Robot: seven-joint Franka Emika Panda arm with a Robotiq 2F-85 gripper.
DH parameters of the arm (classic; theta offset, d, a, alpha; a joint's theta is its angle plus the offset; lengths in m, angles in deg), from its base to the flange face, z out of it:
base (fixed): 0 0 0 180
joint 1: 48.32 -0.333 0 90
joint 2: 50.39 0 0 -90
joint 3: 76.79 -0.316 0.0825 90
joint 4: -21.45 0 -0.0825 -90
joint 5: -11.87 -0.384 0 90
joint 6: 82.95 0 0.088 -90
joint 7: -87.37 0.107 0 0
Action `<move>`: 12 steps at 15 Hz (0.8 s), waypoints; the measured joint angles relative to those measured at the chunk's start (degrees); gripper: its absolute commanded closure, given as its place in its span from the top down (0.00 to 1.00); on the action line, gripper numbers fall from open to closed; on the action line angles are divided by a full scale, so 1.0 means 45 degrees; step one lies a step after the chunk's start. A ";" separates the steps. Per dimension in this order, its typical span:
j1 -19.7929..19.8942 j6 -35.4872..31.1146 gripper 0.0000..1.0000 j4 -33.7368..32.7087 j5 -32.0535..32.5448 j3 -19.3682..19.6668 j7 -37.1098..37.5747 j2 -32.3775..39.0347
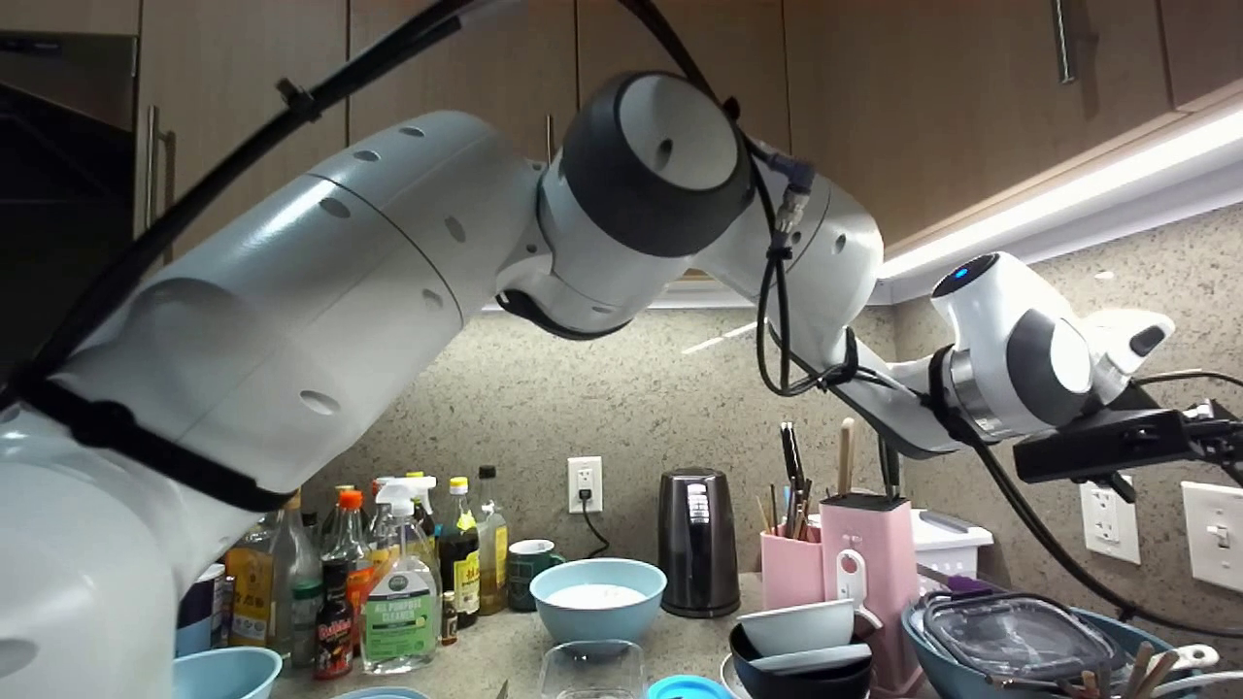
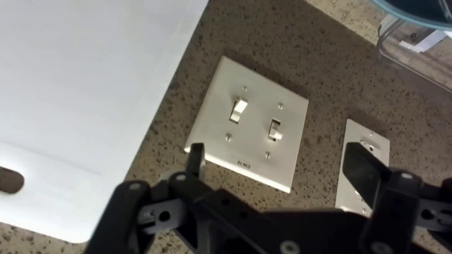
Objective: Turn off the left light switch
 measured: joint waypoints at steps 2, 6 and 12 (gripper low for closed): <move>-0.0002 0.0461 1.00 -0.1117 0.0000 0.0000 0.0015 0.0650; 0.0033 0.0524 1.00 -0.1745 0.0000 0.0023 0.0024 0.1168; 0.0151 0.0812 1.00 -0.3454 -0.0083 -0.0371 0.0263 0.2400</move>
